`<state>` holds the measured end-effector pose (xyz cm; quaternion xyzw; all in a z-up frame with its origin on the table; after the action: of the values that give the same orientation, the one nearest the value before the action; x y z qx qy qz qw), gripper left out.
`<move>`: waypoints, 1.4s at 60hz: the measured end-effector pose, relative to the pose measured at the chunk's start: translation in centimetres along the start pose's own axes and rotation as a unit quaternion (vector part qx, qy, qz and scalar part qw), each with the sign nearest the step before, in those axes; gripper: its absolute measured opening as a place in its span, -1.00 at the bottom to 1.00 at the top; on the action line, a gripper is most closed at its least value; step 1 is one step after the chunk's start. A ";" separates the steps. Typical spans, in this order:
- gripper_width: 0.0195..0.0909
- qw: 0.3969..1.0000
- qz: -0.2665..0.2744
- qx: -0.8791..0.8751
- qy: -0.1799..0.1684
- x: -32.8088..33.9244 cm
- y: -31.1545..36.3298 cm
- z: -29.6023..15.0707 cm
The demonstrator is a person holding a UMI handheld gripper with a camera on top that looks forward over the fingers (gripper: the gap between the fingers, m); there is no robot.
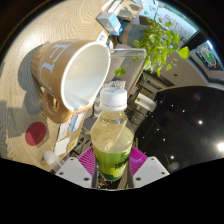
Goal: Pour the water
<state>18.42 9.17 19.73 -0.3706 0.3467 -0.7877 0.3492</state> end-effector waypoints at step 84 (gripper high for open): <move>-0.34 0.559 -0.301 -0.699 -0.329 -3.6 14.6 -0.7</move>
<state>23.85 4.74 6.35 -0.8149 0.5178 -0.1809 -0.1874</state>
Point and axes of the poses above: the point between the fingertips, and its own axes, seen from behind it with the camera up: y to the left, z down, x backward, against the way the camera looks, the point moved 1 cm from there along x, backward, against the way the camera looks, and after that the axes turned 15 degrees about -z, right-handed, at the moved point
